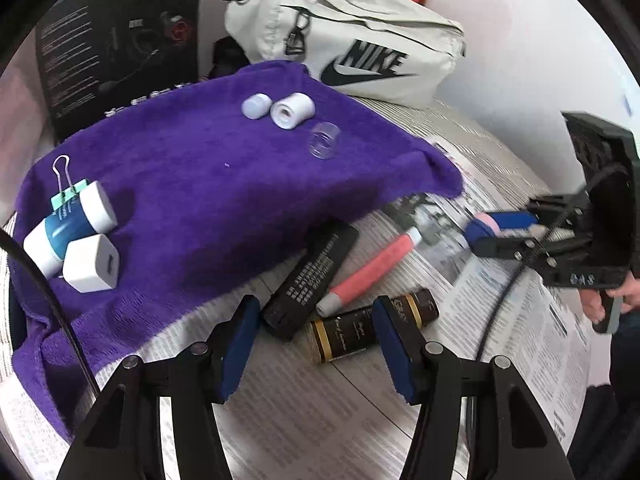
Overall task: Organize rigid objects
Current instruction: 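Grasp the black marker with the left gripper while the right holds the sponge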
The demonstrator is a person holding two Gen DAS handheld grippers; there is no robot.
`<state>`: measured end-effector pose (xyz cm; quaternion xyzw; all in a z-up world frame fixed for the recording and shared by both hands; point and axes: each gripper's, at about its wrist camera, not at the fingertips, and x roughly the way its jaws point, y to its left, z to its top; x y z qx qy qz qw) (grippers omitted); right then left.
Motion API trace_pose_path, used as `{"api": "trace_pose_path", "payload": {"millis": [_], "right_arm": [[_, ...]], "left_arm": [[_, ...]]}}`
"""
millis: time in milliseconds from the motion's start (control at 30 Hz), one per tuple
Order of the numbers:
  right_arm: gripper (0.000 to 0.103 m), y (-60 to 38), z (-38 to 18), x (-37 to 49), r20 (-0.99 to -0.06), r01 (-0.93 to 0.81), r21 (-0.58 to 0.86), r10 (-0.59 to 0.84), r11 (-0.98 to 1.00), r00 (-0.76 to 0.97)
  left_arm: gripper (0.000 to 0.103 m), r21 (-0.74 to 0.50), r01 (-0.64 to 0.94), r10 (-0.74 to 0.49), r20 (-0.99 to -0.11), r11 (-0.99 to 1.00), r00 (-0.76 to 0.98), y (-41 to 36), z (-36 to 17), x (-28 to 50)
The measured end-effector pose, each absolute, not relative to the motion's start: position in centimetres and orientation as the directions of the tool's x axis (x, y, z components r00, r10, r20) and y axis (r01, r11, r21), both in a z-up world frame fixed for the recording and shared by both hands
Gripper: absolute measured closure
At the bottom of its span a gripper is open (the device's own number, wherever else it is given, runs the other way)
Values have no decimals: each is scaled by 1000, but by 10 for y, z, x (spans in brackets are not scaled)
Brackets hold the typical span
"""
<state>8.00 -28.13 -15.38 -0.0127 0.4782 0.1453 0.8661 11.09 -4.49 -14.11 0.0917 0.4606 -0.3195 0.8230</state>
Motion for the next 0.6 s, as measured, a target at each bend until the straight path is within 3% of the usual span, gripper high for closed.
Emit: {"api": "trace_pose_path", "payload": {"millis": [333, 600], "right_arm": [[64, -282, -154, 80, -829, -268, 116, 242, 956, 505], [64, -282, -154, 79, -828, -275, 113, 243, 955, 506]], "left_arm": [[48, -159, 554, -420, -822, 817, 385, -47, -139, 126], [63, -115, 571, -392, -833, 813, 390, -71, -135, 127]]}}
